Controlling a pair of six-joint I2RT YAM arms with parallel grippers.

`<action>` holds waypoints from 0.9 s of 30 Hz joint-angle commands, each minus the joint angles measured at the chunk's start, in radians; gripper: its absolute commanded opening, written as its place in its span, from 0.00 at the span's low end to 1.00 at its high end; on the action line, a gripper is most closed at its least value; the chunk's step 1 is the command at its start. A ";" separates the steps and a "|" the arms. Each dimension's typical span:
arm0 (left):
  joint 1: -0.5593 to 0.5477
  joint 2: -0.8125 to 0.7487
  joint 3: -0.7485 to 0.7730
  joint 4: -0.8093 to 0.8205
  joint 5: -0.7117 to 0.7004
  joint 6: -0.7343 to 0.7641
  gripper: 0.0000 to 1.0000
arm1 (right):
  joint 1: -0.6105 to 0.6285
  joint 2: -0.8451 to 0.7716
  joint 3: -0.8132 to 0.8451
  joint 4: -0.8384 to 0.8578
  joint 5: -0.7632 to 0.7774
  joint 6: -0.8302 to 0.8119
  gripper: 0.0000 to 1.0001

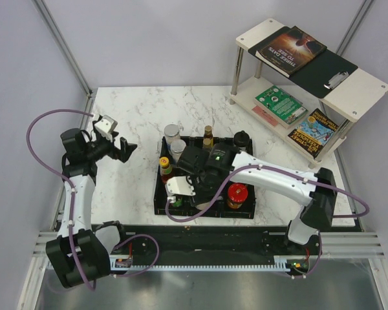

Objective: Organize the condiment bottles
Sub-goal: Place the bottle in the storage box.

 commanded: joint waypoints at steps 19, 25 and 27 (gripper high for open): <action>0.081 -0.029 -0.066 0.079 0.143 -0.024 0.99 | 0.009 0.123 -0.120 0.250 0.127 -0.013 0.39; 0.081 -0.025 -0.066 0.083 0.147 -0.029 0.99 | 0.006 0.101 -0.132 0.275 0.132 -0.013 0.70; 0.082 -0.023 -0.067 0.083 0.150 -0.029 0.99 | 0.004 0.092 -0.128 0.283 0.132 -0.013 0.85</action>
